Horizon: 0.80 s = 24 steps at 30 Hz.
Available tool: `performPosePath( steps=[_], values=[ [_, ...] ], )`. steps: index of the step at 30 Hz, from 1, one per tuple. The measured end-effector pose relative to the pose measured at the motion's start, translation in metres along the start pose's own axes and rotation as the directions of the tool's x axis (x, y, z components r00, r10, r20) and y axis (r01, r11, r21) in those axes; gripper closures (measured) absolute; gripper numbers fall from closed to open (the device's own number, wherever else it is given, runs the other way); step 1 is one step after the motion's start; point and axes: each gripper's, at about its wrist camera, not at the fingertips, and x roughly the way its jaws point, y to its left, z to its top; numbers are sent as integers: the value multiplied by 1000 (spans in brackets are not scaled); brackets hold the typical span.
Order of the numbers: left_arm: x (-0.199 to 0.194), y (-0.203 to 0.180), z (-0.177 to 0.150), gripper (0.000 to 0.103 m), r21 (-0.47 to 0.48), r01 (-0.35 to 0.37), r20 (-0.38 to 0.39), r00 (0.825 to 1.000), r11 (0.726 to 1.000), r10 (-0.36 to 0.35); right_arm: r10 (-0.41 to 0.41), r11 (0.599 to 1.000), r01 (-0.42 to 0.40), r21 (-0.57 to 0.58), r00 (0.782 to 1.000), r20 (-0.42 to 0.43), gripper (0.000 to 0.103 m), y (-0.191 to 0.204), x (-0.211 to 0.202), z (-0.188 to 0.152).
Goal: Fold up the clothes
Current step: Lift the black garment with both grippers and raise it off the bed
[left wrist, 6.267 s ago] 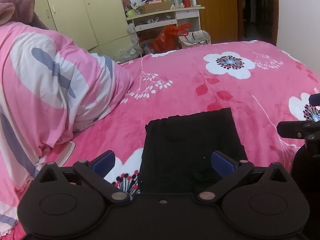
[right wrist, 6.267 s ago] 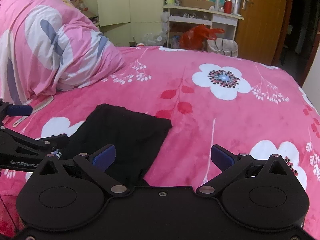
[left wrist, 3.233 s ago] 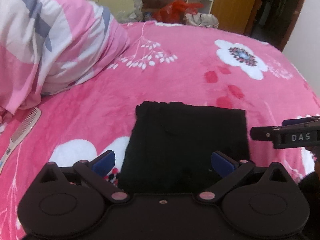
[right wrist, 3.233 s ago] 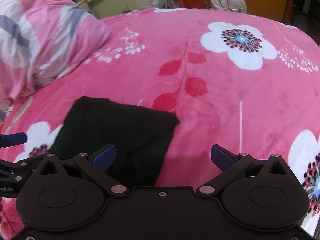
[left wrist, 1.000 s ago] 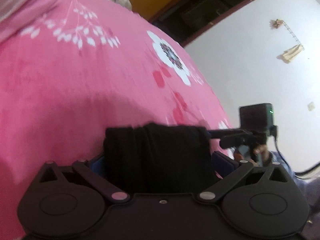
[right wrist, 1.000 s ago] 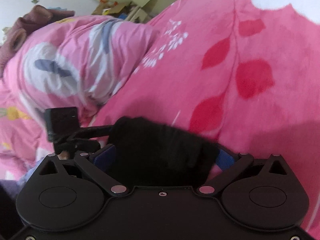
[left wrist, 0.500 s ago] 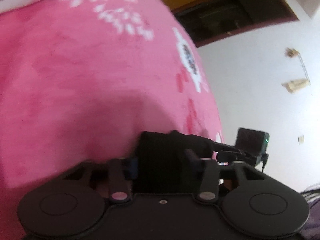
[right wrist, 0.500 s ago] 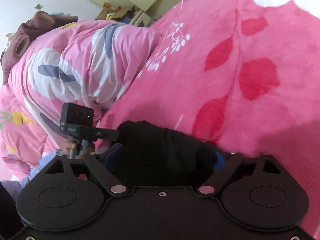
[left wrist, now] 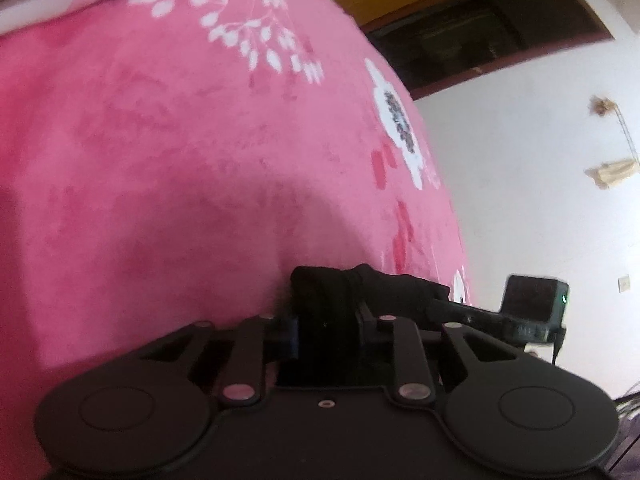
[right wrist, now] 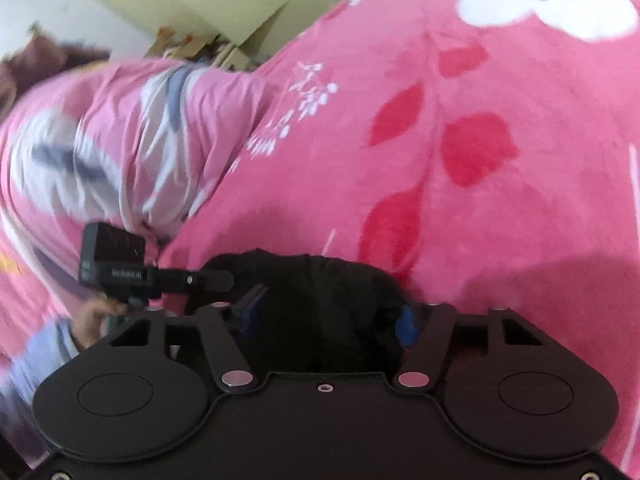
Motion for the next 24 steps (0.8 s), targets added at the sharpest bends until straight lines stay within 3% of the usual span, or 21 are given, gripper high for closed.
performPosePath(
  steps=[1, 3, 5, 10, 15, 20, 24],
  values=[
    [0, -3, -2, 87, 42, -9, 11, 1000, 999, 9, 5, 999, -5, 38, 1000, -7, 79, -6, -1, 2],
    [1, -6, -3, 88, 59, -14, 22, 1000, 998, 12, 52, 991, -50, 121, 999, -9, 88, -19, -2, 1],
    [2, -6, -4, 90, 57, -11, 31, 999, 998, 9, 112, 976, -111, 186, 994, 7, 91, -29, -3, -3],
    [-16, -26, -10, 91, 145, 82, 101, 990, 986, -97, 136, 987, -140, 77, 989, 48, 93, -9, -16, -8],
    [-39, -57, -17, 91, 196, 115, 160, 976, 974, -148, 172, 982, -183, 54, 972, 162, 93, 12, -45, -17],
    [-60, -123, -18, 92, 322, 167, 218, 945, 932, -245, 234, 969, -247, 5, 924, 303, 93, 41, -89, -27],
    [-66, -188, -3, 92, 458, 231, 188, 919, 858, -348, 246, 969, -223, -104, 852, 461, 93, 86, -166, -34]
  ],
)
